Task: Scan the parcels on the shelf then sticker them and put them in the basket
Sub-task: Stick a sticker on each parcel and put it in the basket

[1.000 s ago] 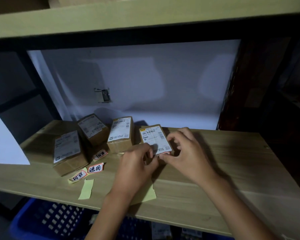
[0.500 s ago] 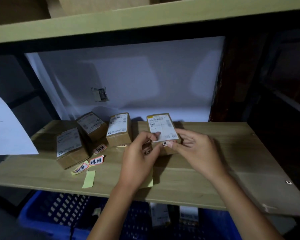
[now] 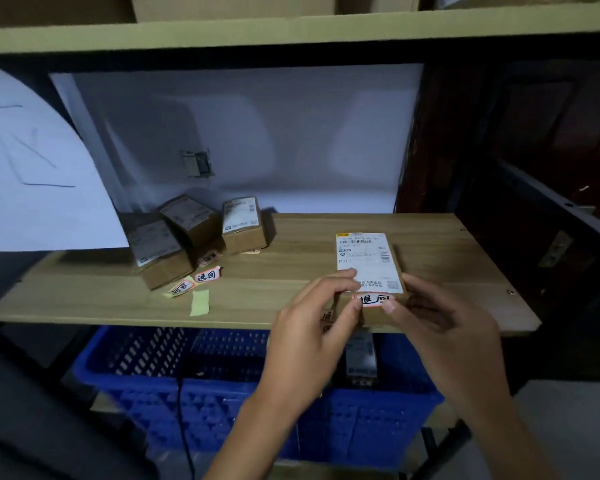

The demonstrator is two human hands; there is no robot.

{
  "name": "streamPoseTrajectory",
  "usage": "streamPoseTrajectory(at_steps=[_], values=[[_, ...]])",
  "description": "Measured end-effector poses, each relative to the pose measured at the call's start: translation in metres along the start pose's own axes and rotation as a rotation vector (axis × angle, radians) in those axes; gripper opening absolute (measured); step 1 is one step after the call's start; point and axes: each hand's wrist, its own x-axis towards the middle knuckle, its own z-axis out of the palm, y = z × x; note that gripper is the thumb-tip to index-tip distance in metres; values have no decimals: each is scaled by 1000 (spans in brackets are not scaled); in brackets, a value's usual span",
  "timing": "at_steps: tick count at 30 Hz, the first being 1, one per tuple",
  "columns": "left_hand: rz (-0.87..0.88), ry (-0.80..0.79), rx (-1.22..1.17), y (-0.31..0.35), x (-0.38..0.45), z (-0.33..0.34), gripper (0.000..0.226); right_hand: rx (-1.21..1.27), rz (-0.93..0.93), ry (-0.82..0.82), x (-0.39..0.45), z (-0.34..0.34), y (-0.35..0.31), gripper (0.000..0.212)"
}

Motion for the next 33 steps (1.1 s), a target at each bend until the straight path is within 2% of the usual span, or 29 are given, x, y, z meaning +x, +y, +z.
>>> streamPoseTrajectory(at_steps=[4, 8, 15, 20, 24, 28, 33], values=[[-4, -10, 4, -9, -4, 4, 17, 37, 15, -48, -9, 9, 5, 38], [-102, -22, -82, -21, 4, 7, 15, 3, 42, -83, -1, 19, 4, 35], [-99, -53, -136, -25, 28, -5, 18, 101, 31, -37, 23, 32, 14, 40], [-119, -151, -102, -38, 37, 6, 27, 278, 190, -33, 41, 45, 30, 28], [-130, -138, -100, -45, 40, 14, 30, 277, 238, 6, 51, 50, 43, 13], [-116, -97, -130, -49, 45, 14, 20, 262, 221, -39, 57, 46, 42, 26], [-132, 49, -173, -41, 41, 11, 25, 162, 120, -72, 48, 45, 45, 45]])
